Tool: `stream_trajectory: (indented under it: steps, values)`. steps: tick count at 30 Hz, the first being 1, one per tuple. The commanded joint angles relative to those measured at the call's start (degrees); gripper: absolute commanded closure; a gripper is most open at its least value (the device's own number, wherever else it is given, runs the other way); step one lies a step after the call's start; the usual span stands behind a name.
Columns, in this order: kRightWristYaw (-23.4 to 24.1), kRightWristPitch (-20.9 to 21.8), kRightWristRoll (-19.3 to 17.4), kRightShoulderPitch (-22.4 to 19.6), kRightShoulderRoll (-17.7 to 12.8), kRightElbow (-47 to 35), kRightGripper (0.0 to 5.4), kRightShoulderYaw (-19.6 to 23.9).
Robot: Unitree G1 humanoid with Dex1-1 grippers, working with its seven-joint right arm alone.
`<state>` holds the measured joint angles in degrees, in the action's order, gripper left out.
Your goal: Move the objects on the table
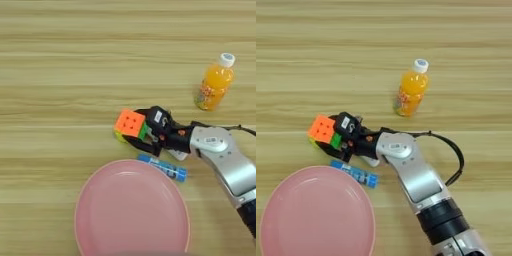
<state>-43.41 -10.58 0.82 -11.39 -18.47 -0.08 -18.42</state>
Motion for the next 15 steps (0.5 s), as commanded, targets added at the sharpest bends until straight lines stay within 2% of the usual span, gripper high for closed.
stream_trajectory:
  steps: [1,10,15]
  values:
    - [0.9,1.1,0.0,-2.8,-0.3,-1.8,1.13,1.0]
    - [1.2,1.1,0.0,-3.3,-0.3,-1.4,0.12,1.6]
    - [1.6,1.0,-0.9,-4.3,-0.9,-2.1,0.05,4.0]
